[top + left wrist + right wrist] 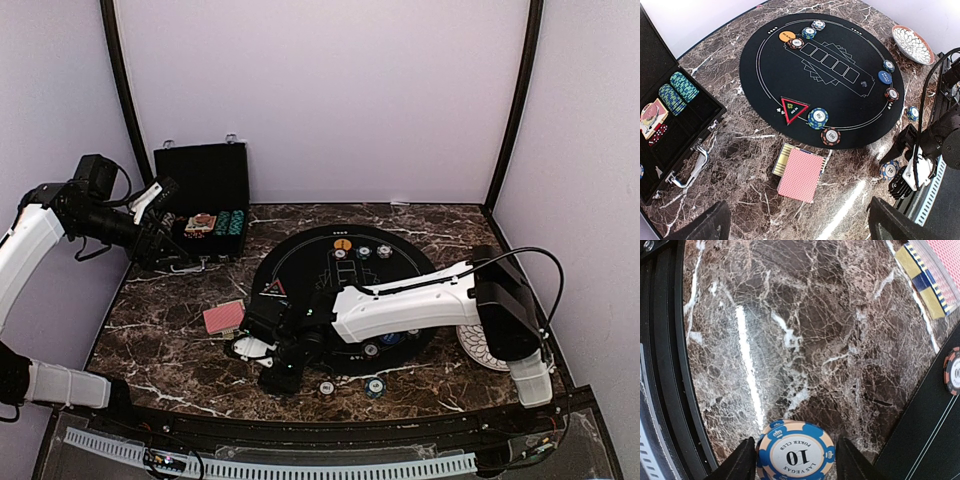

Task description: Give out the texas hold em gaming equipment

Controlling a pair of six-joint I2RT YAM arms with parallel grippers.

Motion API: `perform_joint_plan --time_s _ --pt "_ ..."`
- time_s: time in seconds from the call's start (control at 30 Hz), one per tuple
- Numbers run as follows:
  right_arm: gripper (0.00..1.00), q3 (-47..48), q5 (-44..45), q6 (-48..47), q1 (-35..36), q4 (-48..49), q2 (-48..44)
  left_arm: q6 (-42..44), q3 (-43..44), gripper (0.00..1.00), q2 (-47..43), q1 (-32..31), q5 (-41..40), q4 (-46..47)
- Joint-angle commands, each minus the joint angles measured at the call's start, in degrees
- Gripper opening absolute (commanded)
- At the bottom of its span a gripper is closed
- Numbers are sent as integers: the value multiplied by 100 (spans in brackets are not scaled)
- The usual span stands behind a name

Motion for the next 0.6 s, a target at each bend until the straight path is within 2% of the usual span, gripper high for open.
perform_joint_plan --time_s 0.0,0.43,0.57 --pt "50 -66 -92 33 -29 118 -205 26 167 99 -36 -46 150 -129" --pt "30 99 -111 74 -29 -28 -430 48 158 99 -41 -48 162 -141" --pt "21 190 -45 111 -29 -96 -477 71 160 99 -64 -46 126 -152"
